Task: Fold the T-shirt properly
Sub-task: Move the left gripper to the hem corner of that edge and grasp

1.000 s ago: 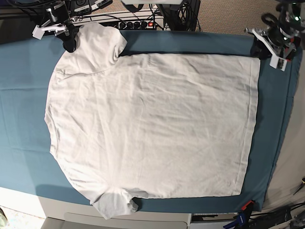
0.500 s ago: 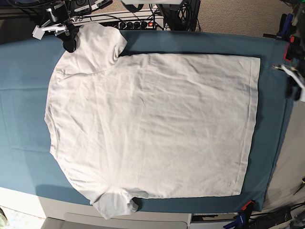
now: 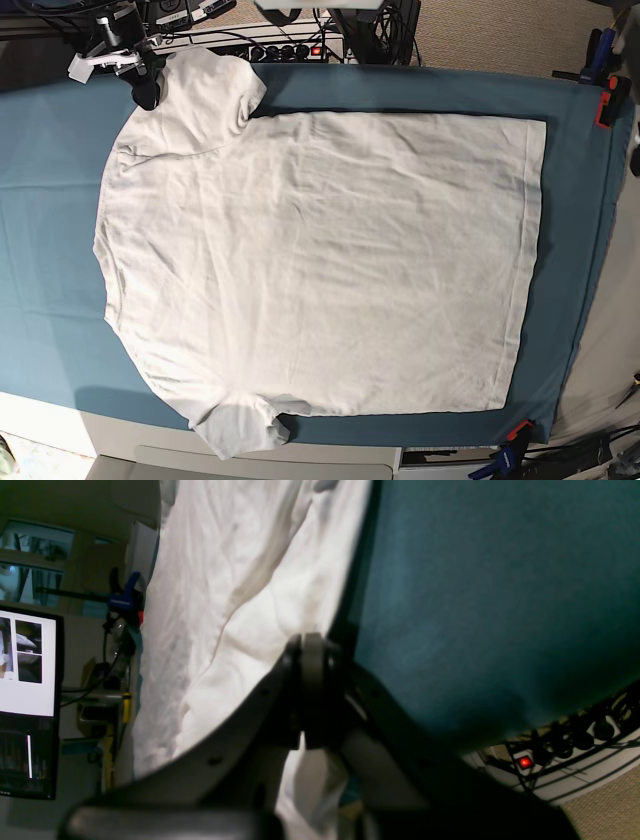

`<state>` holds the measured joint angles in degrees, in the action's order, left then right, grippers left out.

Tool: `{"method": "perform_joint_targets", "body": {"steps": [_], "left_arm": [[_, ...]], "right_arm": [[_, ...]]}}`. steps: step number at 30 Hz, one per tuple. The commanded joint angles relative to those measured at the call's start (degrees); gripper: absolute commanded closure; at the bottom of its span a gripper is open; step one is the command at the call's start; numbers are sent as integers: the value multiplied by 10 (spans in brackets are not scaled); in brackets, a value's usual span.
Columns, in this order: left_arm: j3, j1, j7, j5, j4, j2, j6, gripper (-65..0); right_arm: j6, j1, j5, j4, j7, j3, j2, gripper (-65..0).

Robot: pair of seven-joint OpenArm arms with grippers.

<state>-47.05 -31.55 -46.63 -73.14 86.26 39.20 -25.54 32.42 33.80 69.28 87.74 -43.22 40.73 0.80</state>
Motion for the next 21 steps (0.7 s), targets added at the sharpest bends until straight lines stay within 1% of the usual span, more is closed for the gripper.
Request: {"method": "perform_joint_targets", "body": {"steps": [1,6,8,15,21], "left_arm": [[-6,-2,3,-34,3,16,-15,-166],[24,-33,-21,-99,1,16,-46,-166],[53,-39,-26,-111,1,16,-45,-166],[173,-17,-22,-104,1,16,-45,-166],[226,-10,6,-67,1,16,-45,-166]], "right_arm": [[-7,7,-14,3,-10,1,-5,0],[-7,7,-14,3,-10,1,-4,0],[-7,6,-14,3,-10,1,-4,0],[-7,7,-14,3,-10,1,-5,0],[-7,7,-14,3,-10,1,-5,0]]}}
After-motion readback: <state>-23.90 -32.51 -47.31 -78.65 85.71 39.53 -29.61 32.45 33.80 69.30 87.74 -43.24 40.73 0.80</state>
